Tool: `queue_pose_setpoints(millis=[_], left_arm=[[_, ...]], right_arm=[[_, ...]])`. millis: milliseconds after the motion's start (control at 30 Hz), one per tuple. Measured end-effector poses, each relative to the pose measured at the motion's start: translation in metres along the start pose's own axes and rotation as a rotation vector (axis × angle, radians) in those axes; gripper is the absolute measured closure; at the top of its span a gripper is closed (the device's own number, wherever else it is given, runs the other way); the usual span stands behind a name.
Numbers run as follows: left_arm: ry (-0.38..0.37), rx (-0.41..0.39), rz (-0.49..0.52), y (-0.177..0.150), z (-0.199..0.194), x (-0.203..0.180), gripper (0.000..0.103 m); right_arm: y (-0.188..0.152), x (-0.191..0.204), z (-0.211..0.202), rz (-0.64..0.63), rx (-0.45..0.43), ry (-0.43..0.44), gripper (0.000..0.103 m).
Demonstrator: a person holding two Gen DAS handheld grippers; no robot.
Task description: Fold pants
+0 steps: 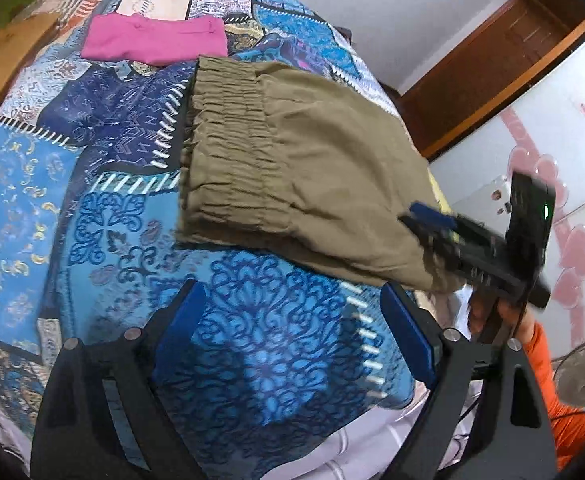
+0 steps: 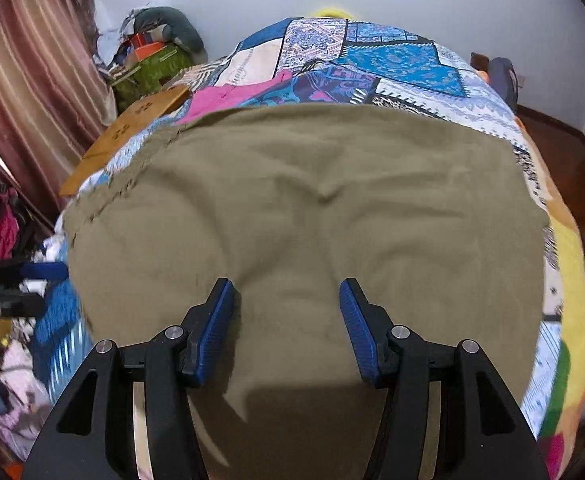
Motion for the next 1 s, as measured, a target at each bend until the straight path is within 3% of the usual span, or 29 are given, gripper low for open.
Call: queue_pose_setpoints(millis=[200,367,567,700,833,900,933,967,1000], left_arm=[[-0.144,0.047,-0.145,0.017,0.01,-0.002,0.014],[-0.205,0.047,-0.264,0.037,0.021,0.003,0.014],[-0.143,-0.013,-0.307,0.053,0.029,0.006,0.031],[-0.148,-0.043,-0.379,0.059,0.034,0.009,0.031],[-0.128,-0.087,-0.382,0.062,0.037,0.006,0.031],[-0.098,-0.112,-0.379,0.066,0.038,0.007,0.039],[-0.065,-0.129,-0.369,0.07,0.039,0.006,0.056],[-0.04,-0.143,-0.355,0.073,0.039,0.007,0.065],[-0.032,-0.149,-0.337,0.077,0.042,0.004,0.065]], right_arm=[[-0.016,-0.004,-0.013,0.039,-0.025,-0.001,0.052],[-0.026,-0.007,-0.019,0.053,-0.036,-0.007,0.052],[-0.036,-0.012,-0.025,0.084,-0.043,0.001,0.052],[-0.038,-0.013,-0.025,0.096,-0.048,0.007,0.052],[-0.038,-0.012,-0.025,0.095,-0.052,0.003,0.052],[-0.039,-0.013,-0.025,0.098,-0.054,0.007,0.052],[-0.039,-0.014,-0.025,0.099,-0.054,0.008,0.052],[-0.039,-0.014,-0.025,0.098,-0.052,0.007,0.052],[-0.039,-0.015,-0.025,0.098,-0.051,0.006,0.052]])
Point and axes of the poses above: each gripper's, at about its wrist camera, not at the fingertips, and z roughly the way its jaws point, x to its left, y to its top, the point moved 6 cm from there along z, roughly the way its jaws point, and after that the axes turned 13 degrees about -z, right-handed, at the moved point
